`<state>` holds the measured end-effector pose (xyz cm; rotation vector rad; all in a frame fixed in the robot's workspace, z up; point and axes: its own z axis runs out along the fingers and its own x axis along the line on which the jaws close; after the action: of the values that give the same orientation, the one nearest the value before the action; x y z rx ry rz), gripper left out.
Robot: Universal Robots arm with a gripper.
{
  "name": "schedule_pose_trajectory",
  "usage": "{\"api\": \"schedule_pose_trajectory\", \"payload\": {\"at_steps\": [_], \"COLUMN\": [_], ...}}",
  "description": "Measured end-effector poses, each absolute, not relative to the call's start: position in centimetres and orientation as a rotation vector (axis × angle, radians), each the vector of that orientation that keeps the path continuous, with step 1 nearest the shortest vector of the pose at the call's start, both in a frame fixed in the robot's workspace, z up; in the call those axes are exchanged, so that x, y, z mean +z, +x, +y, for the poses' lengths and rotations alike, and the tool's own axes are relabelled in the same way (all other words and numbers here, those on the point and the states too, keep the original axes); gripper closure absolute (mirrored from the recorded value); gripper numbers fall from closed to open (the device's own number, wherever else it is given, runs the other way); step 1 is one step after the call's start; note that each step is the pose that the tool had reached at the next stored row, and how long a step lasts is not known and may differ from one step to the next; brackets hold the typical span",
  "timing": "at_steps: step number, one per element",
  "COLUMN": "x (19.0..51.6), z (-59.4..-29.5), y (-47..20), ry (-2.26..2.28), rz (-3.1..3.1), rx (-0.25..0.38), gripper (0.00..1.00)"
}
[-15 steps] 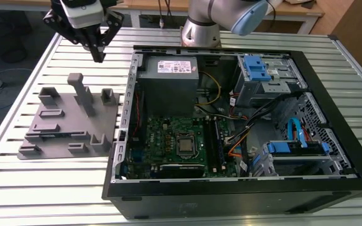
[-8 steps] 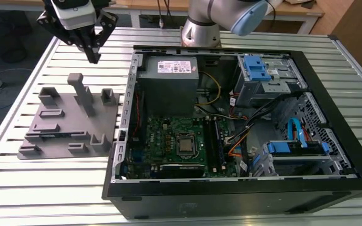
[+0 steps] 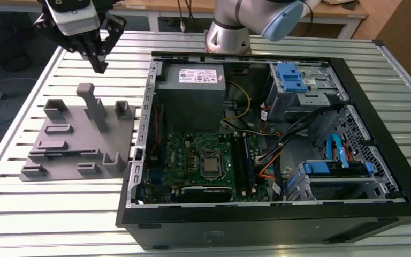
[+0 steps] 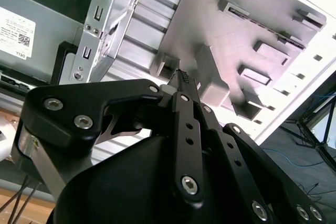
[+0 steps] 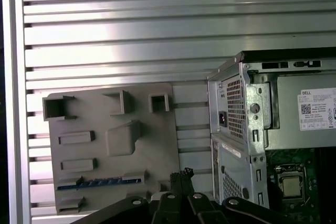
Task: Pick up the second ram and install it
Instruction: 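Reach for the second ram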
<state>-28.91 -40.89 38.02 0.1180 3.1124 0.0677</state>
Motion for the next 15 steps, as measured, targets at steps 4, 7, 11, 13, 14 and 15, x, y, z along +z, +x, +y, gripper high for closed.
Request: {"api": "schedule_pose_trajectory", "payload": {"at_steps": [4, 7, 11, 13, 14, 15], "x": [37.9, 37.8, 37.4, 37.1, 37.0, 36.9], "z": [-41.0, -41.2, -41.6, -41.7, -41.7, -41.8], "y": [-29.5, -30.1, -30.9, -31.6, -32.0, -32.4], "ry": [0.118, 0.118, 0.118, 0.118, 0.118, 0.118], "rz": [3.113, 3.113, 3.112, 3.113, 3.112, 3.112], "rx": [0.068, 0.068, 0.068, 0.068, 0.068, 0.068], "gripper": [0.89, 0.89, 0.89, 0.89, 0.89, 0.89]}}
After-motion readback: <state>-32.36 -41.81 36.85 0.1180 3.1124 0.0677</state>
